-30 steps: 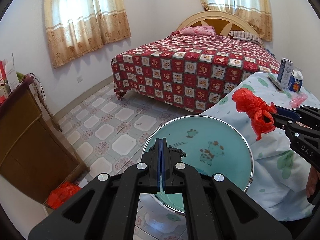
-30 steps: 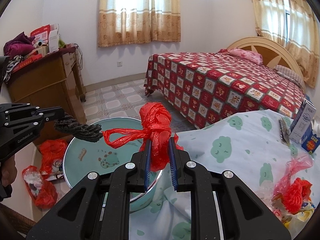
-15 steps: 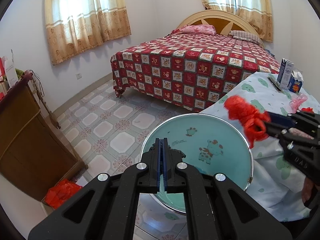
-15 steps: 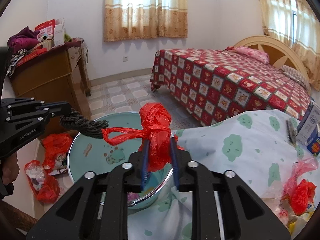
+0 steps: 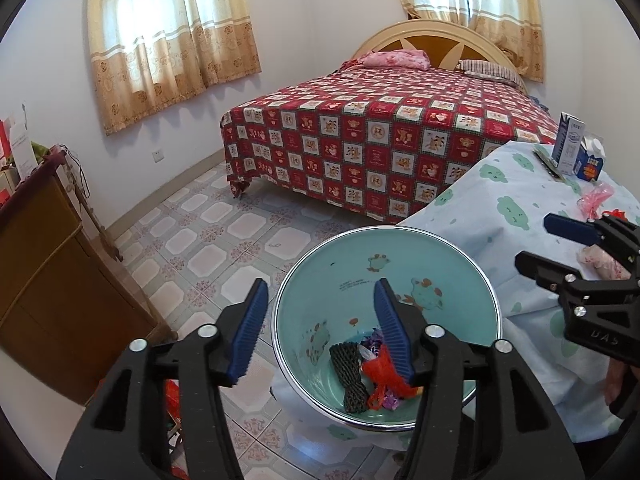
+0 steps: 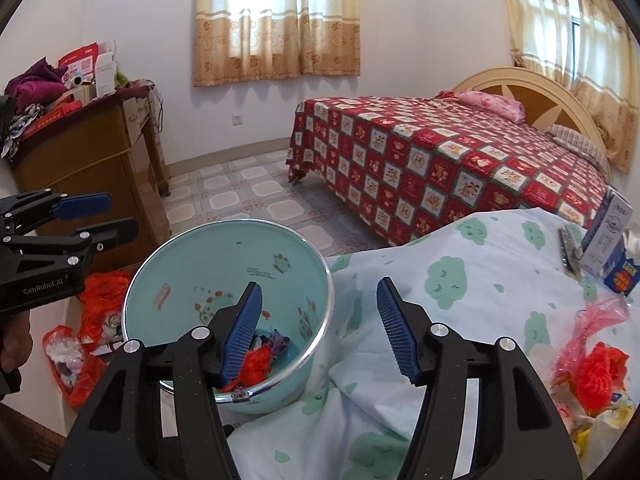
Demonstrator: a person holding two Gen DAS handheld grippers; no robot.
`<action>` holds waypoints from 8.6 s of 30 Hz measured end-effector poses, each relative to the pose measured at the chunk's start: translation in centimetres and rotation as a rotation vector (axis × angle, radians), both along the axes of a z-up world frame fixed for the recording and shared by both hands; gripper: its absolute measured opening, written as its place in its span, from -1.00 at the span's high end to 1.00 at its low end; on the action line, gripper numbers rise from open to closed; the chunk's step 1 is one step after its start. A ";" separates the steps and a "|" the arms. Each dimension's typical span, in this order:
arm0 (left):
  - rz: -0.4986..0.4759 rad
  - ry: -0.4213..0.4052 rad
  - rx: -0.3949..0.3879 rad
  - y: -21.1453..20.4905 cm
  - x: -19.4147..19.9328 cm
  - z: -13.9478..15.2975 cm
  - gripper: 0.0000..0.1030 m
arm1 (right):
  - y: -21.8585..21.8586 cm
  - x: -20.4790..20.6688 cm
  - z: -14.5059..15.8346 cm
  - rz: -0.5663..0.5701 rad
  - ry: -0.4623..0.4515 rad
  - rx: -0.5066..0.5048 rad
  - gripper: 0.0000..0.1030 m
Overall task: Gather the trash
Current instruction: 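Open both tools to drop the red bag and black cord into the bucket, then move both tools back over the trash pile on the table, then grasp the yellow wrapper with the left tool while the right tool grasps the patterned cloth, then carry the yellow wrapper and patterned cloth over the teal bucket with both tools, then open both tools to drop the yellow wrapper and cloth into the bucket, then move both tools back over the trash pile on the table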
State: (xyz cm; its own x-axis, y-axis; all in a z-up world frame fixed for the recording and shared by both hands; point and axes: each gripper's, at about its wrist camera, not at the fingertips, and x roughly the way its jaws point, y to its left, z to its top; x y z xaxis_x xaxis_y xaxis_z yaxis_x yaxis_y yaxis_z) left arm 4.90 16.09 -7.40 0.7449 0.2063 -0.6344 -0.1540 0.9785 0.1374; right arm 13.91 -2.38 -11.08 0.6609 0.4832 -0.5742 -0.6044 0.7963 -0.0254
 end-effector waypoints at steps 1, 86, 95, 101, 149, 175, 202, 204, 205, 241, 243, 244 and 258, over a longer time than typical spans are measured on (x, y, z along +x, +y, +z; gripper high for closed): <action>-0.002 0.001 0.002 -0.2 0.0 0.0 -0.13 | -0.4 -0.1 0.2 -0.006 -0.002 -0.001 -0.17; -0.298 -0.019 0.018 -14.3 1.6 3.0 0.56 | -26.9 -6.5 2.7 -0.477 -0.017 0.165 0.79; -0.211 -0.010 0.012 -10.3 2.2 1.5 0.56 | -21.2 -3.8 4.0 -0.383 -0.039 0.153 0.79; -0.169 -0.015 0.012 -8.2 2.5 1.3 0.56 | -18.0 -2.8 4.0 -0.331 -0.043 0.141 0.79; 0.005 0.037 0.032 0.5 1.1 -1.5 0.53 | -1.1 0.2 0.7 -0.032 -0.001 0.027 0.79; 0.005 0.042 0.030 0.8 1.1 -1.7 0.52 | 0.0 -0.1 0.4 0.000 0.004 0.014 0.79; 0.021 0.026 0.028 -0.2 1.1 -2.1 -0.10 | 1.3 -0.5 0.0 0.036 0.010 0.012 0.27; 0.028 0.023 0.032 0.0 1.1 -2.0 -0.23 | 1.2 -0.5 0.0 0.034 0.010 0.014 0.19; 0.031 0.021 0.032 -0.1 1.1 -2.0 -0.26 | 1.1 -0.6 0.0 0.032 0.009 0.016 0.14; -0.170 0.056 0.085 -9.7 -1.1 -3.2 -0.58 | -20.3 -8.0 2.2 -0.424 -0.081 0.012 -0.34; -0.203 0.053 0.084 -11.5 -1.1 -2.6 -0.58 | -22.3 -8.4 1.8 -0.462 -0.078 0.007 -0.34; -0.217 0.050 0.084 -12.4 -1.2 -2.4 -0.58 | -23.7 -8.8 1.4 -0.493 -0.072 0.006 -0.34; -0.414 0.030 0.012 -28.7 -0.5 -0.4 -0.86 | -33.1 -12.0 -1.3 -0.633 -0.060 0.117 -0.52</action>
State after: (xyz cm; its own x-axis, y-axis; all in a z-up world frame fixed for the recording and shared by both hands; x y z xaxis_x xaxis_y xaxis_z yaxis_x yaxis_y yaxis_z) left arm 4.42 -12.61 -7.79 0.7476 -0.0991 -0.6567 0.2564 0.9552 0.1478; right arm 1.94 -35.50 -12.38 0.8677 0.0472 -0.4948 -0.0175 0.9978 0.0645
